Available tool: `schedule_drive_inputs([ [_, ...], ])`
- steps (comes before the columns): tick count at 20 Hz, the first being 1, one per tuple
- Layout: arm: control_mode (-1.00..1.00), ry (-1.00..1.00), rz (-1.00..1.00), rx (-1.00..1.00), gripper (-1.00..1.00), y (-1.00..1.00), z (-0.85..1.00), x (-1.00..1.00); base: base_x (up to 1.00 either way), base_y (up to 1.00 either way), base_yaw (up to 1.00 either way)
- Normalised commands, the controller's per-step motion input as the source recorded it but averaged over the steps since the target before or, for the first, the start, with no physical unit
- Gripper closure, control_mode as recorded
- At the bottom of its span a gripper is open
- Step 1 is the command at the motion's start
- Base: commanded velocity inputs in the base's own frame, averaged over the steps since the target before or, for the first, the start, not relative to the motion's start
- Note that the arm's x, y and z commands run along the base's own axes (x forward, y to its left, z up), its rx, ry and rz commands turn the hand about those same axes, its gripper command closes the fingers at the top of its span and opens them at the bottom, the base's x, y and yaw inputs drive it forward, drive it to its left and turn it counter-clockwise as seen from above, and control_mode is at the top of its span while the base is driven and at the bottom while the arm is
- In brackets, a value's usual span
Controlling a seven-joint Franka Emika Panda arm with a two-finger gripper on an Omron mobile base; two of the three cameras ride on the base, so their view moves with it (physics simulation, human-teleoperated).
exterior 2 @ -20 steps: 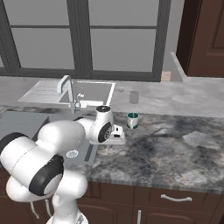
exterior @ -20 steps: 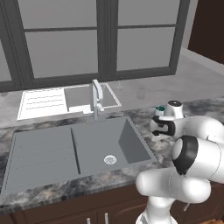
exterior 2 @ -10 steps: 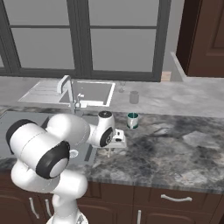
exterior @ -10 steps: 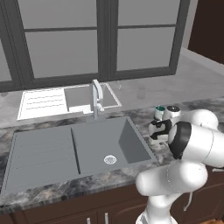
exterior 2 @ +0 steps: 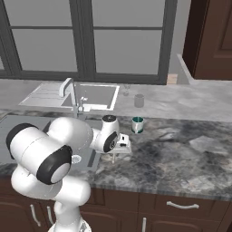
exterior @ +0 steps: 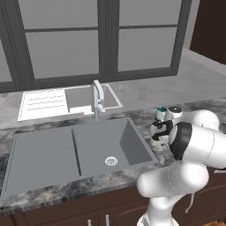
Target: Open the cabinet. Pick the dish brush and place it next to the sink. Then close the cabinet.
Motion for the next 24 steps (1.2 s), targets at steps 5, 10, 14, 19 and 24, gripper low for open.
schedule_drive_inputs([
  [5, -1.00, 0.00, 0.00, 0.00, -1.00, 0.00, 0.00, 0.00, 0.00, 0.00, 0.00],
  [10, -1.00, 0.00, 0.00, 0.00, -1.00, 0.00, 0.00, 0.00, 0.00, 0.00, 0.00],
  [14, -1.00, -0.08, 0.00, 0.00, -1.00, 0.00, 0.28, -0.18, 0.00, 0.00, 0.00],
  [19, -1.00, -0.19, 0.00, 0.00, -1.00, 0.00, 0.75, -0.66, 0.00, 0.00, 0.00],
  [24, -1.00, -0.25, 0.00, 0.00, -1.00, 0.01, 0.80, -0.84, 0.00, 0.00, 0.00],
])
